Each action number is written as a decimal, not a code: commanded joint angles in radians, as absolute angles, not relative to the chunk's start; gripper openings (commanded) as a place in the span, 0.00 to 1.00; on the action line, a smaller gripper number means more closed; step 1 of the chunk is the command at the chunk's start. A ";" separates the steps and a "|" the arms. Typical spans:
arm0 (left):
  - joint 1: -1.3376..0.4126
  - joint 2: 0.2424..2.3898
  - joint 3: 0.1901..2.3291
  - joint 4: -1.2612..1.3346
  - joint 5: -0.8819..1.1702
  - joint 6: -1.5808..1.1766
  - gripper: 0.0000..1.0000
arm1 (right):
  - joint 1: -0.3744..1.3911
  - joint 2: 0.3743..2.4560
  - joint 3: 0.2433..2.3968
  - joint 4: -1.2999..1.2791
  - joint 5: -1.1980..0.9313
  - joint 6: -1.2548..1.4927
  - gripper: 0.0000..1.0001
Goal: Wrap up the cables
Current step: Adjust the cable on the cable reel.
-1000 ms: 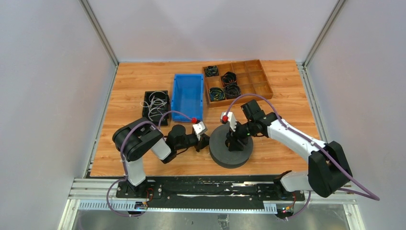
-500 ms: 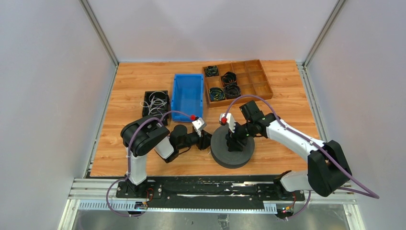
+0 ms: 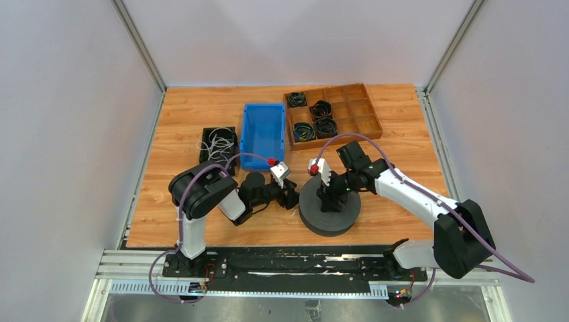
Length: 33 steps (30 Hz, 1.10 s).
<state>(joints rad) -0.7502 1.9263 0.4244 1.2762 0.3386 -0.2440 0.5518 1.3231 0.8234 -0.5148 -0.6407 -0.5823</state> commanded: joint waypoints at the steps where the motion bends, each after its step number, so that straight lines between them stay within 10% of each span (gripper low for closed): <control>1: -0.749 1.899 0.422 1.249 0.310 -0.221 0.65 | 0.567 1.297 0.826 -0.536 -0.610 -0.608 0.60; 33: -0.736 1.958 0.450 1.237 0.310 -0.303 0.61 | 0.682 1.583 1.064 -0.692 -0.788 -0.810 0.64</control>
<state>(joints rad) -0.7204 1.9186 0.4534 1.2243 0.2642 -0.2859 0.6411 1.5276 0.9810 -0.6865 -0.7238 -0.6846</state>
